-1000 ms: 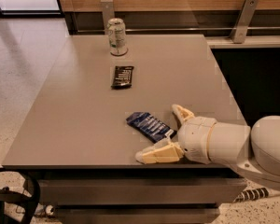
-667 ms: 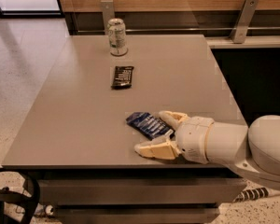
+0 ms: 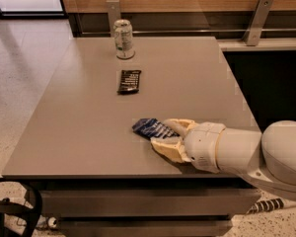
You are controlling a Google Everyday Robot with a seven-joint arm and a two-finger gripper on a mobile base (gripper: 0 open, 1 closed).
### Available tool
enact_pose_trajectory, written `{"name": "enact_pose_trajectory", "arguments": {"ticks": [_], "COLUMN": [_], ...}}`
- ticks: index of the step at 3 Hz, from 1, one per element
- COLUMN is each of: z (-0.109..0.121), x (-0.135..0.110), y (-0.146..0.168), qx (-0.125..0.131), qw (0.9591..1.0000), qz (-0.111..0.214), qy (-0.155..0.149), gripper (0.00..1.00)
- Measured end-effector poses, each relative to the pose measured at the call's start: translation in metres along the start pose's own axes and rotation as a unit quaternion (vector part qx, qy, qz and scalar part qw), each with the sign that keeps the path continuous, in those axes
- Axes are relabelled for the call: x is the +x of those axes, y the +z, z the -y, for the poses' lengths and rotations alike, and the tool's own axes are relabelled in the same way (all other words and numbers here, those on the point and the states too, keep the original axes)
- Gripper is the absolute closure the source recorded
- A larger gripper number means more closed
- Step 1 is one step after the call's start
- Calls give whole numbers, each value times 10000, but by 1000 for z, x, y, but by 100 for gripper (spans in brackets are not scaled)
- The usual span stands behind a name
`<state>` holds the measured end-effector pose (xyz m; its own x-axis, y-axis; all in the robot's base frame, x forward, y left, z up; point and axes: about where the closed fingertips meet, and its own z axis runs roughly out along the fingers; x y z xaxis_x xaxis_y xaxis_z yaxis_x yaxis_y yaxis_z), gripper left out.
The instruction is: Pick rxbar blueberry
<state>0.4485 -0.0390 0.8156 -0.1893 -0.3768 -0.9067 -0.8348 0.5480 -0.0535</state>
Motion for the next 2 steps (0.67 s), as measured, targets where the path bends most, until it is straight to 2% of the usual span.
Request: {"name": "enact_pose_trajectory", "arguments": {"ticks": [1,2], "z": [-1,-1], "x": [-2,-10], "y": [1,-2], "qx": [-6,25], "qw": [10000,9999], "qz": [-5,10], "qy": [-25,-110], "gripper": [100,100]}}
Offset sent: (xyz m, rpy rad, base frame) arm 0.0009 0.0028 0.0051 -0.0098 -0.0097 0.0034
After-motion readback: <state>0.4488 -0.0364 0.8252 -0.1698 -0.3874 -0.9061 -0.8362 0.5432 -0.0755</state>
